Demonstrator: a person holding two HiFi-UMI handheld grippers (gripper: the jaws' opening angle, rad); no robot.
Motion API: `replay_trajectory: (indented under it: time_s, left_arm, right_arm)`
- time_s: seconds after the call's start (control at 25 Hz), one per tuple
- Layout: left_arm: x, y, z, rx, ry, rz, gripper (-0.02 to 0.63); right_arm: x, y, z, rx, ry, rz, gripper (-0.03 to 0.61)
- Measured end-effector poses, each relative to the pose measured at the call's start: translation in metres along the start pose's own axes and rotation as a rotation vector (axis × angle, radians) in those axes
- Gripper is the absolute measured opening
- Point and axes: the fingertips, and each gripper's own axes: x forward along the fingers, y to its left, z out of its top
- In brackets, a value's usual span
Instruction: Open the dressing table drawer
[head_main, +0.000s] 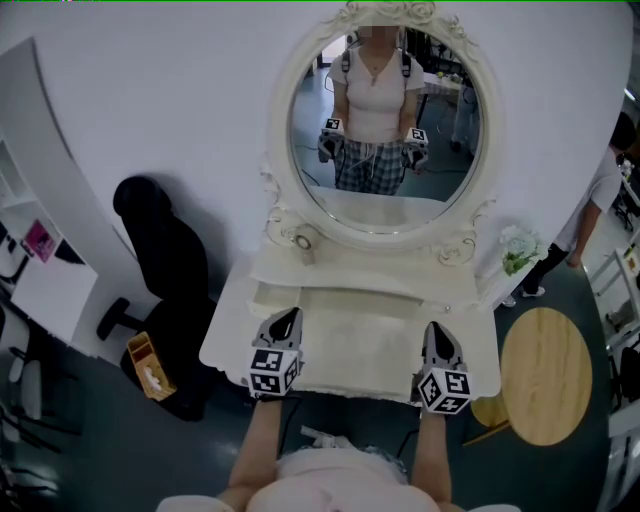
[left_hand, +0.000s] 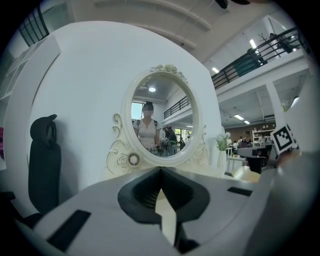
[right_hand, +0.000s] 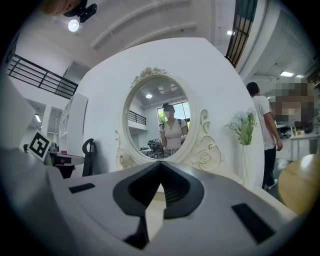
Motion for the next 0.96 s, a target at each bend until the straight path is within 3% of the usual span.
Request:
replay_trajectory:
  time_s: [0.96]
  left_arm:
    - [0.008,-0.002,-0.002,-0.022,0.004,-0.033,0.026]
  right_arm:
    - [0.001,-0.017,0.003,-0.005,0.005,-0.016,0.014]
